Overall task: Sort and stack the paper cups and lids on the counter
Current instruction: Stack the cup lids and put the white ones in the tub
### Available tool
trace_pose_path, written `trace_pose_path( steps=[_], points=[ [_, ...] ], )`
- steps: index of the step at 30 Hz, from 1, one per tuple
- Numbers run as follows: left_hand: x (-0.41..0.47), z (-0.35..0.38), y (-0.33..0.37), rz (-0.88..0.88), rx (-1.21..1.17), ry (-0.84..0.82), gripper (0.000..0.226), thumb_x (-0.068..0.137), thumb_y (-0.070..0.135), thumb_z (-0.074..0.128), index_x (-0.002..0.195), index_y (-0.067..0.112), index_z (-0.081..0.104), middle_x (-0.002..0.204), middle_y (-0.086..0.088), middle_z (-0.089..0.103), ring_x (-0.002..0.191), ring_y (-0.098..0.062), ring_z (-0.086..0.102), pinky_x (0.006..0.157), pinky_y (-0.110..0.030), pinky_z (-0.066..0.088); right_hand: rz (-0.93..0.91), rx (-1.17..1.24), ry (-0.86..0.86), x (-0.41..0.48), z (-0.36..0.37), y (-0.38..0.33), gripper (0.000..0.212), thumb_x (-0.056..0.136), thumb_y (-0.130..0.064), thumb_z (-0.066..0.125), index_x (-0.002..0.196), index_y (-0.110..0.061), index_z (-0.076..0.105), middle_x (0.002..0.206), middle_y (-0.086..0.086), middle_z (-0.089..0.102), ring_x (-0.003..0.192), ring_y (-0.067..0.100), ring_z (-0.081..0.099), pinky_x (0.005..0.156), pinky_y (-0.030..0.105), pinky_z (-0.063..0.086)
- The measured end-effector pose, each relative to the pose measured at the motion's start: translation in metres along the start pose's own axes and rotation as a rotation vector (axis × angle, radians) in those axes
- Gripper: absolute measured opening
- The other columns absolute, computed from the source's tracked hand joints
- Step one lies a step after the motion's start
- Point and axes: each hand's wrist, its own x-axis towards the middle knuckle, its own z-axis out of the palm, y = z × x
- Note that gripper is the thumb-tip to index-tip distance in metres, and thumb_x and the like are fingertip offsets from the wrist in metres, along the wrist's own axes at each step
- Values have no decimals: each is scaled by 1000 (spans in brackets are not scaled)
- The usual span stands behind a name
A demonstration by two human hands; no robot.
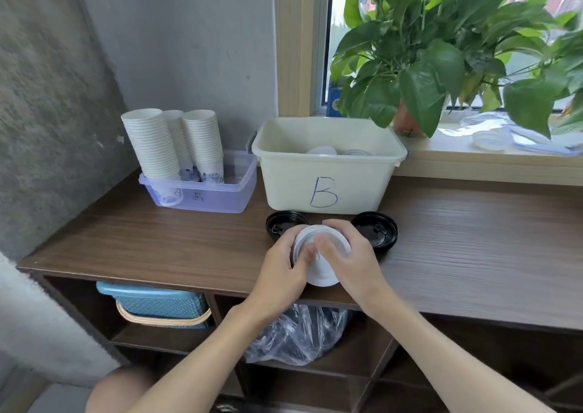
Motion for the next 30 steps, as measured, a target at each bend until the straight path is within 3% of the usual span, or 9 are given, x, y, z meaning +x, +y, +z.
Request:
trace_pose_path(
  steps=[8,15,20,23,25,27,30],
  points=[
    [-3,8,-10,49,53,37,30,100,32,50,128,23,58,114,16,69,109,-3,63,89,-14,45,-94,-44,65,-1,8,14,13,84,-46,60,93,-36,59,87,-18,65,83,-2,60,71,7,41],
    [-3,8,-8,78,68,49,34,99,28,48,124,10,61,107,9,68,98,-3,62,84,-15,44,-102,-72,58,0,8,16,31,82,-52,57,94,-23,56,81,-4,62,72,1,53,65,11,41],
    [4,2,-7,74,56,4,33,97,29,54,125,14,63,115,6,69,107,-6,64,91,-16,45,-111,-62,-5,2,5,10,24,80,-44,65,101,-32,60,97,-16,66,93,-3,59,80,8,42],
    [3,3,-9,52,59,-3,28,100,31,59,127,25,60,121,15,67,115,0,61,93,-11,43,-129,-43,41,1,6,7,25,76,-50,67,96,-35,65,99,-8,66,95,3,61,83,13,44],
    [0,3,-7,5,74,-9,33,98,46,60,128,36,53,118,27,64,115,10,57,90,-6,41,-167,-38,107,-1,6,7,36,78,-57,61,95,-25,67,95,-3,66,92,8,62,81,17,45],
    [0,3,-4,-13,36,-64,46,89,68,58,123,38,55,112,27,67,110,8,61,85,-6,44,-222,-59,154,-3,6,7,41,81,-57,57,96,-20,65,93,-1,64,90,11,61,80,19,45],
    [2,2,-3,0,15,-77,53,83,72,60,117,32,62,109,24,69,99,2,66,79,-10,48,-191,-21,136,-3,6,6,36,78,-53,62,95,-21,64,92,-5,65,90,10,62,79,19,47]
  ],
)
